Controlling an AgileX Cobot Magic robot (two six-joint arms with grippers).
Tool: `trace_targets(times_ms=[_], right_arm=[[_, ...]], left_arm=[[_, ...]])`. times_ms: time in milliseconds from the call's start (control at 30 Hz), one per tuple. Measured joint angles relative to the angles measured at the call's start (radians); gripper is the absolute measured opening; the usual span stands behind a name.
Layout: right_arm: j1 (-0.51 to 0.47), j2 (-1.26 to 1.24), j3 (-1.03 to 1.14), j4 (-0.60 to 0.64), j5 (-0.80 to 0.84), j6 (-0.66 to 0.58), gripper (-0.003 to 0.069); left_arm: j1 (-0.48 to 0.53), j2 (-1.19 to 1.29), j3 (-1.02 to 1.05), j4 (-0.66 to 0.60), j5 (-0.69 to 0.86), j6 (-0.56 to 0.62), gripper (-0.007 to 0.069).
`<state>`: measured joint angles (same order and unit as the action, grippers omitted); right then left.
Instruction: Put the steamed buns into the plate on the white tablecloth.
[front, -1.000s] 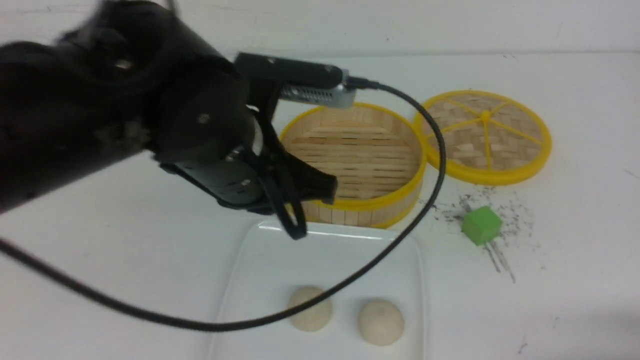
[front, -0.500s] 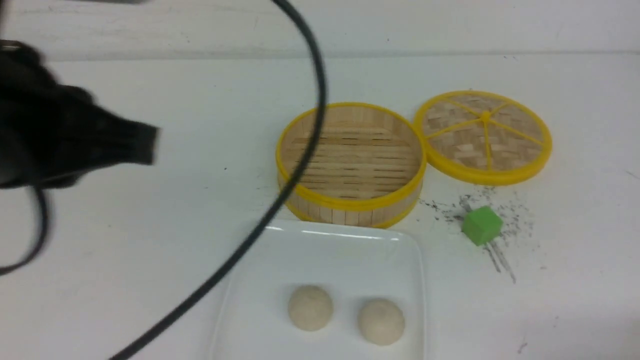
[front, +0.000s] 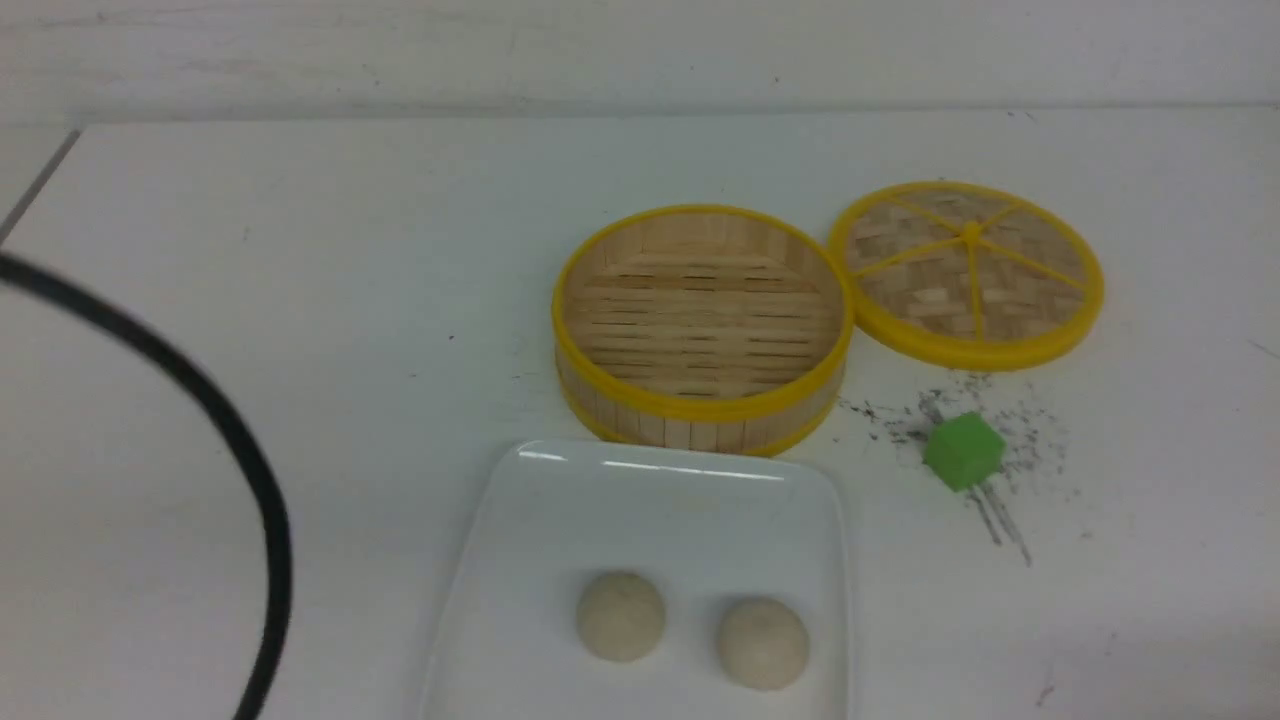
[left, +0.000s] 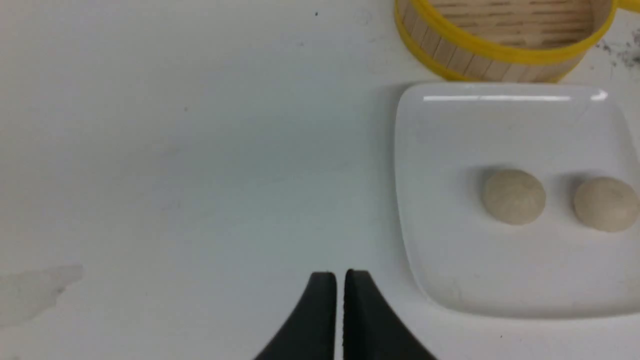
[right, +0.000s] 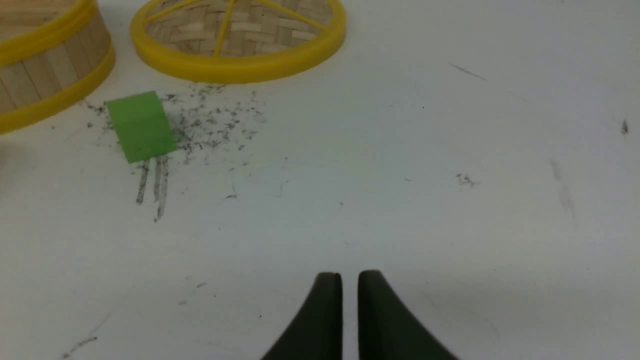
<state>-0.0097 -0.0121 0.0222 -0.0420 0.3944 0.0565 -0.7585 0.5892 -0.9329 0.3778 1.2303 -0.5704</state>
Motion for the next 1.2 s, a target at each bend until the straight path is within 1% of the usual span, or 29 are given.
trace_targets(times_ms=[100,167,233,267,433,467,533,600,700,867,1133,1200], right_arm=[[0.0,0.0,-0.002,0.0,0.004,-0.029,0.0078],[0.0,0.0,-0.002,0.0,0.004,-0.033,0.008],[0.0,0.0,-0.002,0.0,0.004,-0.033,0.0081],[0.0,0.0,-0.002,0.0,0.005,-0.033,0.0083],[0.0,0.0,-0.002,0.0,0.005,-0.033,0.0089],[0.0,0.0,-0.002,0.0,0.006,-0.033,0.009],[0.0,0.0,-0.002,0.0,0.006,-0.033,0.0094],[0.0,0.0,-0.002,0.0,0.006,-0.036,0.0097],[0.0,0.0,-0.002,0.0,0.006,-0.039,0.01],[0.0,0.0,-0.002,0.0,0.006,-0.04,0.0101],[-0.002,0.0,-0.002,0.0,0.006,-0.04,0.011],[-0.002,0.0,-0.002,0.0,0.006,-0.04,0.0112]], left_arm=[[0.0,-0.073,0.126,-0.021,-0.063,-0.038,0.005],[0.0,-0.114,0.211,-0.04,-0.151,-0.047,0.0034],[0.0,-0.128,0.254,-0.05,-0.199,-0.049,0.0024],[0.0,-0.141,0.32,-0.062,-0.287,-0.051,0.0012],[0.0,-0.139,0.465,-0.057,-0.588,-0.093,0.0008],[0.0,-0.131,0.494,-0.041,-0.689,-0.106,0.0008],[0.0,-0.119,0.515,-0.02,-0.798,-0.117,0.0008],[0.0,-0.111,0.522,-0.007,-0.872,-0.122,0.0008],[0.0,-0.109,0.523,-0.001,-0.914,-0.125,0.0008],[0.0,-0.109,0.523,0.001,-0.916,-0.127,0.0012],[0.0,-0.109,0.524,0.002,-0.862,-0.127,0.002],[0.001,-0.109,0.531,0.002,-0.858,-0.11,0.002]])
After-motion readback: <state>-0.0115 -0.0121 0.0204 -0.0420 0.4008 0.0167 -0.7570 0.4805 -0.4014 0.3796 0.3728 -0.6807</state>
